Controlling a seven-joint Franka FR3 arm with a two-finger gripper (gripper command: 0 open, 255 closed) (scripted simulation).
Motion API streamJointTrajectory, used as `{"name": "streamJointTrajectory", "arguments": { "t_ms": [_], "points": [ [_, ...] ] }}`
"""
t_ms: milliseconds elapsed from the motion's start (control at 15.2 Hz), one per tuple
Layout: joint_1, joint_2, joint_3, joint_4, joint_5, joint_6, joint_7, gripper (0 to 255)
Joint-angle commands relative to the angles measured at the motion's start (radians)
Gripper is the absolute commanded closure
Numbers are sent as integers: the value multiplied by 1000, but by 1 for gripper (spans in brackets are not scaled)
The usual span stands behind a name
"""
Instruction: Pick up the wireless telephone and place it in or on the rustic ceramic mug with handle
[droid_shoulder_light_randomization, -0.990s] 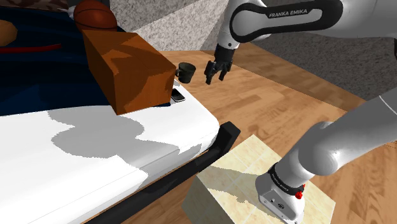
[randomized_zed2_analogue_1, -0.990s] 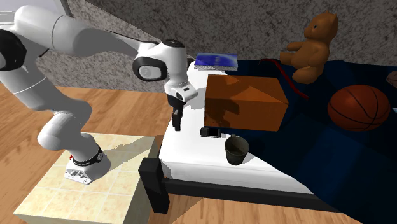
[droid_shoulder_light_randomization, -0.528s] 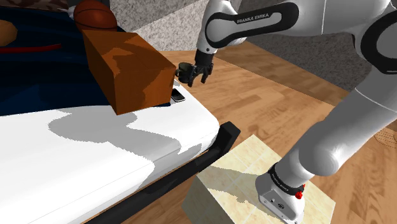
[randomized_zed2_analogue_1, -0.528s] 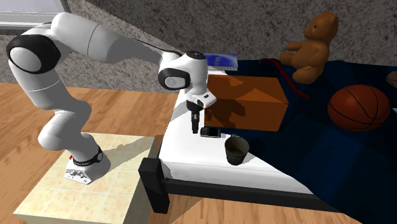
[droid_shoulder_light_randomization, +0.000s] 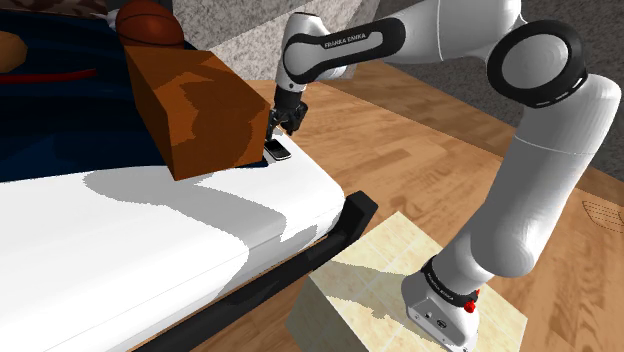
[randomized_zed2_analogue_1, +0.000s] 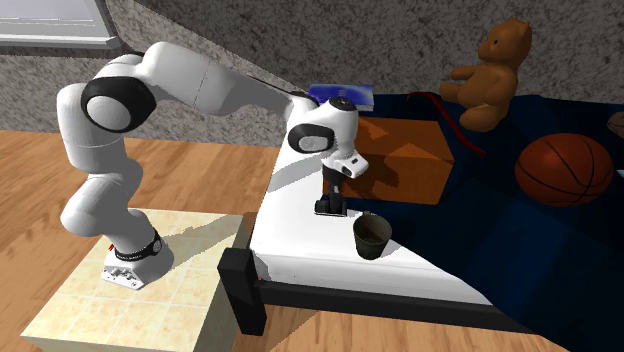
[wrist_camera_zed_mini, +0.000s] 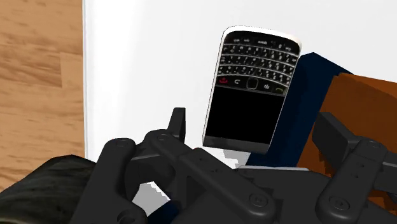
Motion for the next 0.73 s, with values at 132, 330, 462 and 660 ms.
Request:
{"name": "streamJointTrajectory", "arguments": {
  "t_ms": [132, 330, 462, 660],
  "points": [
    [4, 40, 2, 5, -1, 34, 1, 0],
    [6, 58, 1, -12, -3, 69, 2, 0],
    [7, 68, 1, -20, -3, 87, 3, 0],
    [8, 68, 1, -20, -3, 87, 3, 0]
  ]
}}
